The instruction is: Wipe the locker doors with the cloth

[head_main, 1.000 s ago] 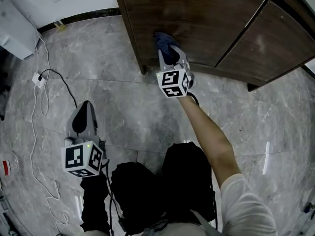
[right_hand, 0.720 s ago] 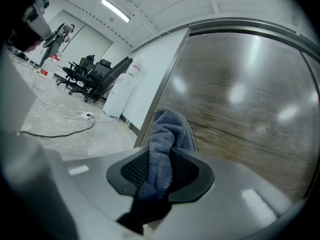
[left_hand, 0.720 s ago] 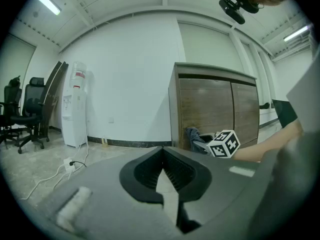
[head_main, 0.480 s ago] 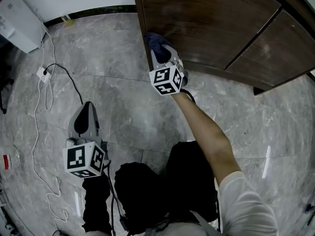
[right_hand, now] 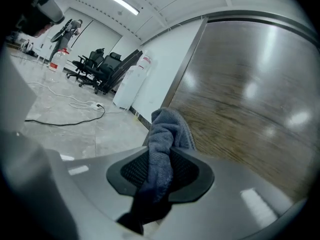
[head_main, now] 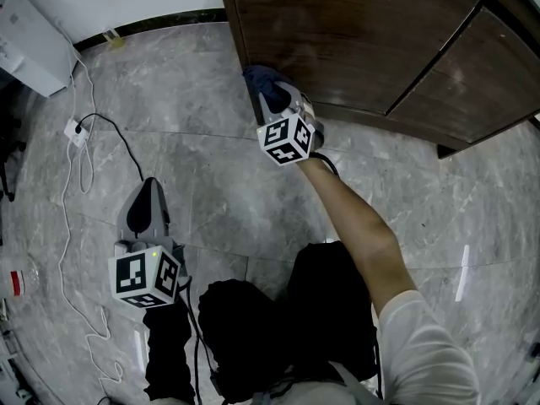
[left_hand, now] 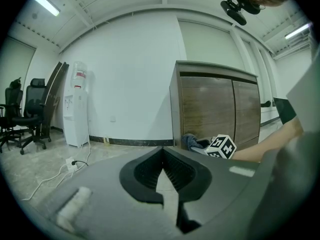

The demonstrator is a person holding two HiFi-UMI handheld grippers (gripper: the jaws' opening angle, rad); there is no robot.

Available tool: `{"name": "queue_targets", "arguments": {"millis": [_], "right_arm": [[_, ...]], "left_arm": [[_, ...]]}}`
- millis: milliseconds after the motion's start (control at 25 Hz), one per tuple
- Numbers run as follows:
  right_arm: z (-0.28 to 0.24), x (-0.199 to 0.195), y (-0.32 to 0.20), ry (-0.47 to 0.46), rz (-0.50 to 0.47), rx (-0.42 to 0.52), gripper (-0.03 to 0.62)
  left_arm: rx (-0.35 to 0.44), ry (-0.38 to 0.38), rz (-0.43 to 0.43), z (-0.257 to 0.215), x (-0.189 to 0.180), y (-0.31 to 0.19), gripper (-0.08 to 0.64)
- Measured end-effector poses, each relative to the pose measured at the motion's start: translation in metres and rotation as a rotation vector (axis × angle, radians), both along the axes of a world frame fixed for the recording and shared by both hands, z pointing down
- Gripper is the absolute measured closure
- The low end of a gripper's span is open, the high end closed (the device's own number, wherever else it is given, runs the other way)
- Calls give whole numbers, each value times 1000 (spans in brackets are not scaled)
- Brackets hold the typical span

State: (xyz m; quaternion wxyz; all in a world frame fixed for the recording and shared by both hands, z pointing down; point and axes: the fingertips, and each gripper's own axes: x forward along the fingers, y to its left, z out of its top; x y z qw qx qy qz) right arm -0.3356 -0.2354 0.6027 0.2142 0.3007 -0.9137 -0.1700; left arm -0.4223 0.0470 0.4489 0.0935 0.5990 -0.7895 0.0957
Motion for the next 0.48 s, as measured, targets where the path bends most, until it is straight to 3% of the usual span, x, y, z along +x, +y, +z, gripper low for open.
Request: {"name": "queue_targets", "arguments": {"millis": [480], "right_arm": [[13, 95, -27, 10, 98, -4, 485]], "left_arm": [[-3, -4, 47, -2, 30, -20, 560]]}}
